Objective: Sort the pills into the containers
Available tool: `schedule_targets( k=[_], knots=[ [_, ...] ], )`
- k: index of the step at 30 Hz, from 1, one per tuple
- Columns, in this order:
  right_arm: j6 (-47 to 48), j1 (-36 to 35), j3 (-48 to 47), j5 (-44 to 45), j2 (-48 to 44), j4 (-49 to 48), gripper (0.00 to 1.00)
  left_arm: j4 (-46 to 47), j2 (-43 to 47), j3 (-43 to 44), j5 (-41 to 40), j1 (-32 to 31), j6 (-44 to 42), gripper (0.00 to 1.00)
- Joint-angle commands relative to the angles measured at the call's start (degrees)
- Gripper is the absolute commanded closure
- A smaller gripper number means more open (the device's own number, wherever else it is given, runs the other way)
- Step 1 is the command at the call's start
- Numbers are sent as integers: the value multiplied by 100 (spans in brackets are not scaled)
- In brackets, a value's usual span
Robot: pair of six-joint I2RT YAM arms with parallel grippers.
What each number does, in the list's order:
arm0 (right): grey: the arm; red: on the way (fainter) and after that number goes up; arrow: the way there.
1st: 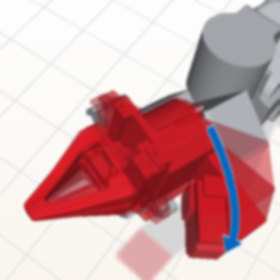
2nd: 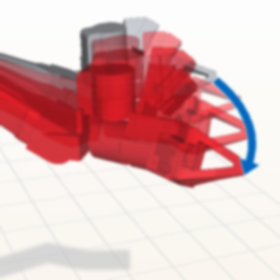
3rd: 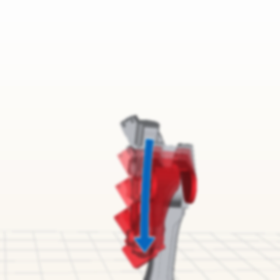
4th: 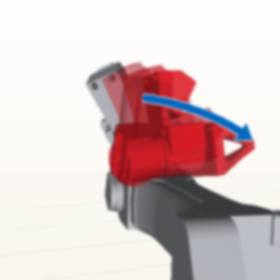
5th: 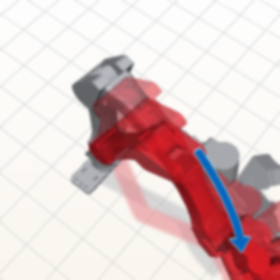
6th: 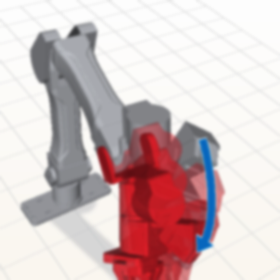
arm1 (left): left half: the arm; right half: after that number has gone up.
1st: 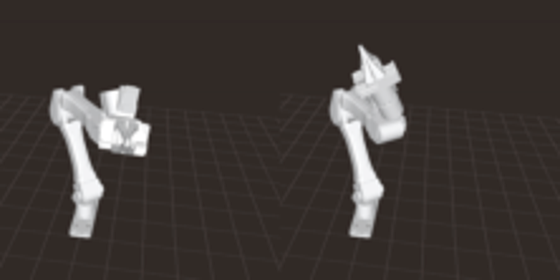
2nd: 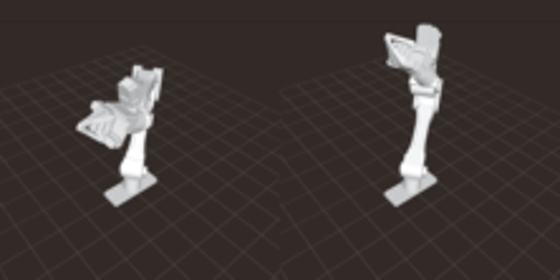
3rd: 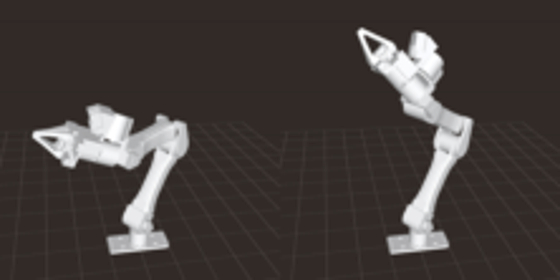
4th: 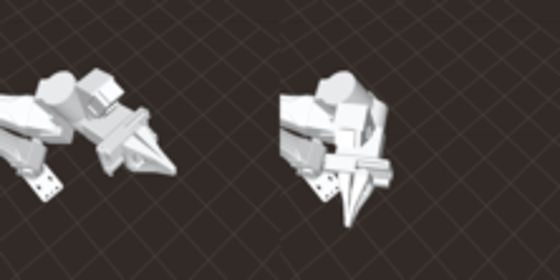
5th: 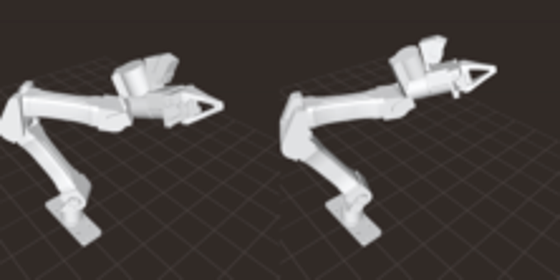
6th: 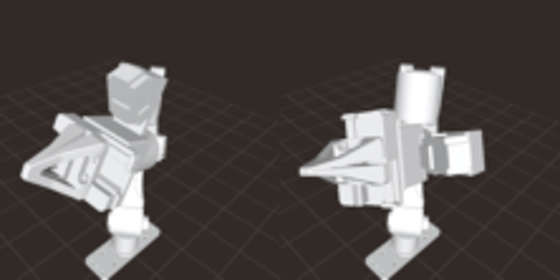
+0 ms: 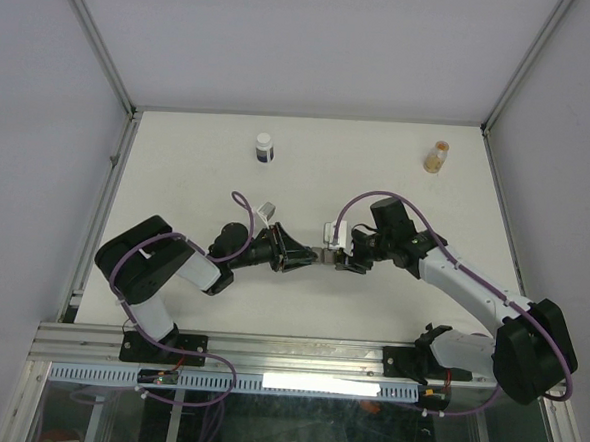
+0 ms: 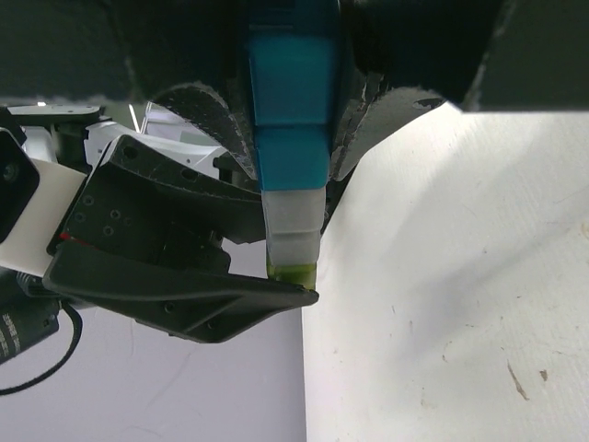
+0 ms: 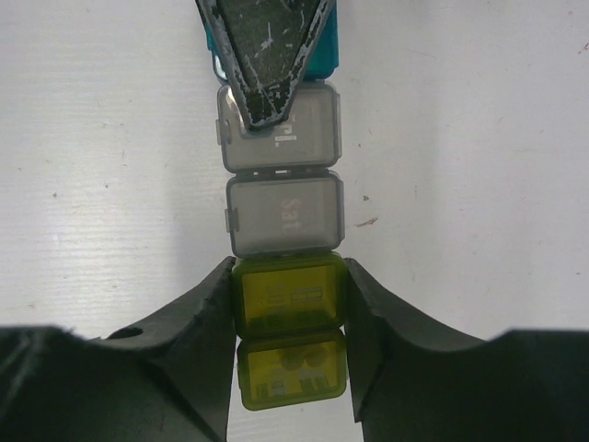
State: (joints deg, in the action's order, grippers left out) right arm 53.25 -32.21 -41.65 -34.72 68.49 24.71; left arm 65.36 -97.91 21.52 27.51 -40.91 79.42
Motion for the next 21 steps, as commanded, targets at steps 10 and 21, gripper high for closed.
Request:
schedule_targets(
  k=[10,21],
  knots=[
    [-33,491,-813,-1572,404,1015,86,-1999,930,559,130,4,-2154,100],
    [-100,572,-959,-1685,648,1204,78,-2123,1080,507,108,78,-2227,100]
  ],
)
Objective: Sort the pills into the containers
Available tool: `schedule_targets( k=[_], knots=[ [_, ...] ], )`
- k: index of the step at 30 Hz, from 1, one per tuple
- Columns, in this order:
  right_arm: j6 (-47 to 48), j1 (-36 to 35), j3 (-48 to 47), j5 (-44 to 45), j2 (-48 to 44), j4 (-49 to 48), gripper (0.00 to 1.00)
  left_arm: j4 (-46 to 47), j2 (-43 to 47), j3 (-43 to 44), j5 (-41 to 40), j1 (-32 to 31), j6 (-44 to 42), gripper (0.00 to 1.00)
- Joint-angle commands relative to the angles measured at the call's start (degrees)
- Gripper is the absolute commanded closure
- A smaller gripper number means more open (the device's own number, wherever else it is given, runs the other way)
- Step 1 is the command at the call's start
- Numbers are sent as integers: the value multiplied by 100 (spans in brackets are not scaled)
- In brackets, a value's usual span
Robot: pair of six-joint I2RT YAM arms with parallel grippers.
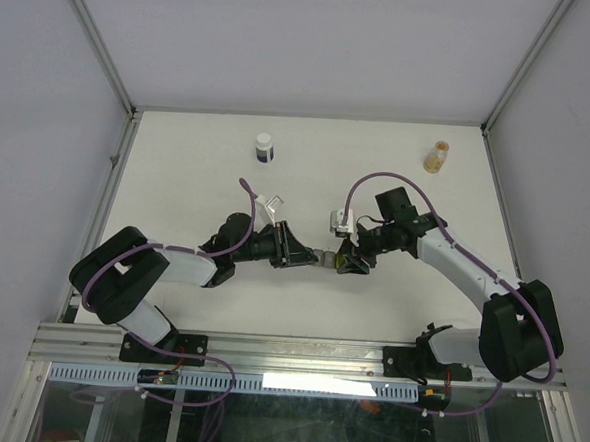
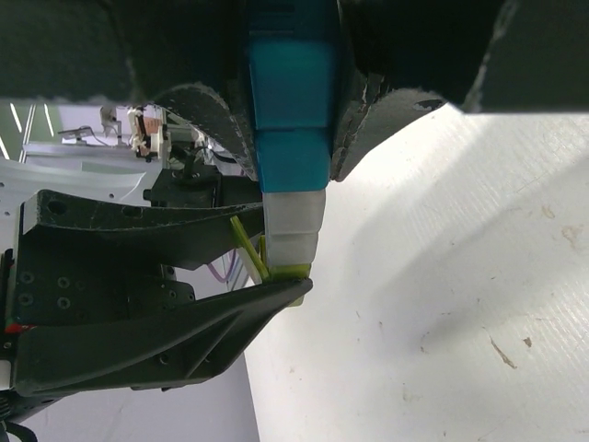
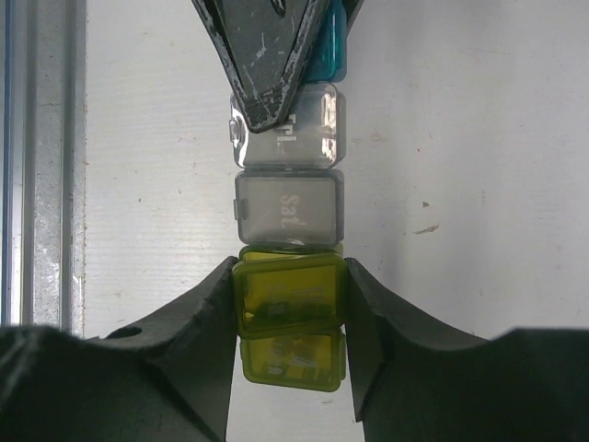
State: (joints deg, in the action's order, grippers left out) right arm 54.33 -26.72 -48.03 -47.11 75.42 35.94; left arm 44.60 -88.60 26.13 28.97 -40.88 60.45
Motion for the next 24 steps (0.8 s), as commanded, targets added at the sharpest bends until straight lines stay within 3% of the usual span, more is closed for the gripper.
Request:
schedule_targets(
  k=[1,3,5,9,17,19,24],
  knots=[
    [-249,25,-328,-405,-40,63,72,-16,143,48,-4,81,-294,100],
    [-435,40,-311,-288,-63,-71,51,16,121,50,64,95,-255,100],
    [-566,112,-279,-129,-130,-239,42,19,100,37,82,100,-252,100],
    [-783,327,-287,-57,-272,-370,37,91,43,-36,141,132,-222,100],
    [-943,510,-225,-97,-447,-555,37,128,5,-36,223,162,-167,100],
    [-666,425,-121,-330,-513,-432,30,146,-12,-25,242,168,-110,100],
    [-441,-11,95,14,-474,-638,16,232,-100,23,306,173,42,100]
  ],
)
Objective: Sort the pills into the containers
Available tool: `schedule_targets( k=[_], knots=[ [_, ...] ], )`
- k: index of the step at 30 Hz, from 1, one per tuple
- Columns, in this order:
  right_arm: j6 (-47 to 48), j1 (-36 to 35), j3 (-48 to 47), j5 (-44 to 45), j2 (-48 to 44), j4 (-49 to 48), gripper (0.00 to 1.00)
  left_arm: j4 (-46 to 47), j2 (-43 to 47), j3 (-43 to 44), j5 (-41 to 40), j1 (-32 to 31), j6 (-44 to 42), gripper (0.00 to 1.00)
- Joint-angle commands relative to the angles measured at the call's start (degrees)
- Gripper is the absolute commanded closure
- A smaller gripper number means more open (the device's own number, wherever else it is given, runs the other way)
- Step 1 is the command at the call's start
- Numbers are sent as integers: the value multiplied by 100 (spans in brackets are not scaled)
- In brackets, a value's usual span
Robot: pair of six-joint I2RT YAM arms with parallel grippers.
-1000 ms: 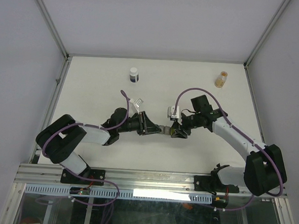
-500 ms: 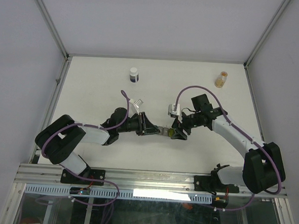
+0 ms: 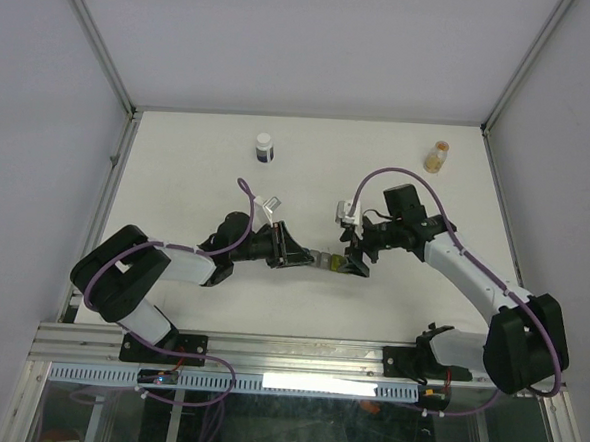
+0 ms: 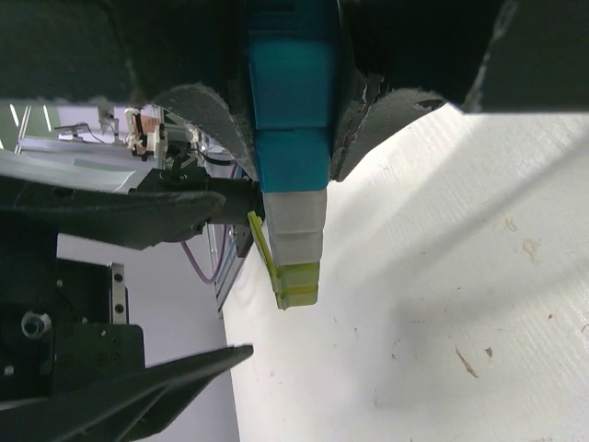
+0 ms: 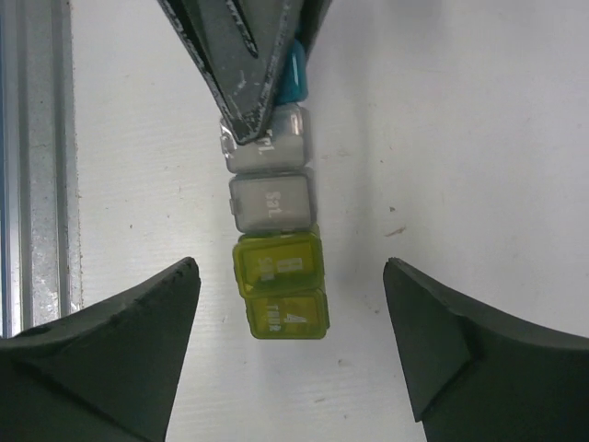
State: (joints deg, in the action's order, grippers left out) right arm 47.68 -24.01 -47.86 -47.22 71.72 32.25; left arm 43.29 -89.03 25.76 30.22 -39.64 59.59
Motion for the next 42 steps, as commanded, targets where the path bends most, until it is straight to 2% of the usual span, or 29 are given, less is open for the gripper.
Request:
schedule_targets(
  k=[1,6,13,25,33,42],
  knots=[
    [179,-365,122,171,-79,-380,15,392,-62,61,193,46,151,100],
    [80,-509,262,831,-10,-785,14,417,-40,61,226,46,187,100],
    [-67,-535,267,1139,-42,-935,16,452,-78,63,283,44,206,100],
    [-528,183,66,927,-420,-962,24,481,-191,44,352,52,132,100],
    [-974,148,51,1246,-73,-1248,35,527,-167,145,515,49,29,100],
    [-1194,-271,-9,1835,477,-1360,39,472,-156,267,662,44,-221,100]
  ],
)
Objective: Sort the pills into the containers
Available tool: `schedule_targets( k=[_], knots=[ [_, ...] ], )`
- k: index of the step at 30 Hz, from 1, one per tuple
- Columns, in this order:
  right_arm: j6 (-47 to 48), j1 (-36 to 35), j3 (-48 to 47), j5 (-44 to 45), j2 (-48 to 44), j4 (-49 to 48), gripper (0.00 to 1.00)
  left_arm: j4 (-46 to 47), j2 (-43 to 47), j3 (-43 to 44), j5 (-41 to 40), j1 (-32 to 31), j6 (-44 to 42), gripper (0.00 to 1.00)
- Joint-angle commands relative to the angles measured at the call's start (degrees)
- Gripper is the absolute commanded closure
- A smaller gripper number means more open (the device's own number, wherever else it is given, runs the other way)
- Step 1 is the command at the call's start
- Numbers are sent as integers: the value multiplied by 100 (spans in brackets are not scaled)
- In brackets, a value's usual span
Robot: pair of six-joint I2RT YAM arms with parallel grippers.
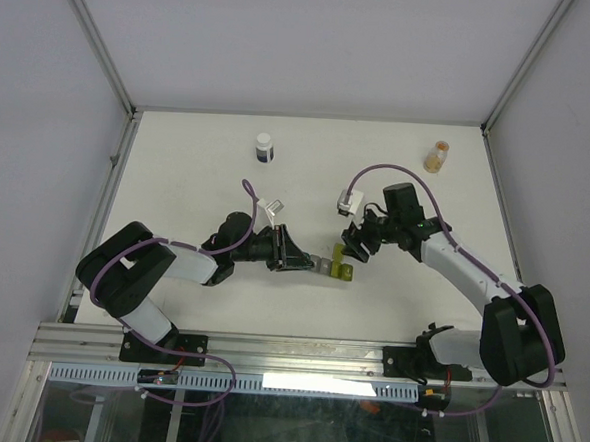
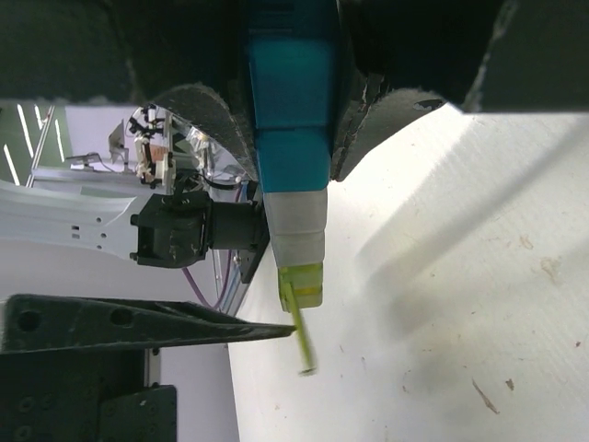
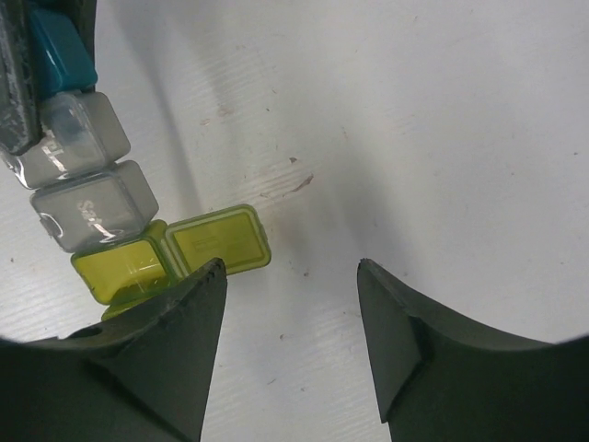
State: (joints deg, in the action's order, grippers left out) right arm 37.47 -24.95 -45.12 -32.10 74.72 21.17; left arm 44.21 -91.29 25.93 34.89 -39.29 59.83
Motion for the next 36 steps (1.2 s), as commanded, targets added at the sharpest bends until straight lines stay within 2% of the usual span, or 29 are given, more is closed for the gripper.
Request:
schedule_targets(
  k=[1,4,7,10,15,21,26,30,32,36],
  knots=[
    [-193,-189,-305,351,215,-240,40,380,75,258,193,10,-271,100],
    [-297,-102,-442,186,101,-97,37,306,86,212,93,43,-363,100],
    [-337,361,-609,-817,-400,214,25,477,56,61,-16,163,-323,100],
    [78,642,-476,-1474,-762,462,15,834,-44,-49,-93,304,-201,100],
    [921,658,-276,-1878,-499,847,13,992,-323,58,-237,425,-79,100],
    [854,658,-286,-1525,-238,802,13,1586,-882,9,-550,641,294,96],
    [691,658,-276,-1356,-87,700,14,1749,-1181,118,-677,701,383,81],
    [650,658,-311,-1311,5,725,14,1615,-1299,162,-713,766,325,57],
    [653,658,-302,-1295,-1,722,14,1353,-1240,151,-793,794,198,44],
    [647,667,-313,-1282,-32,731,14,227,-828,151,-1222,822,-376,25]
  ],
)
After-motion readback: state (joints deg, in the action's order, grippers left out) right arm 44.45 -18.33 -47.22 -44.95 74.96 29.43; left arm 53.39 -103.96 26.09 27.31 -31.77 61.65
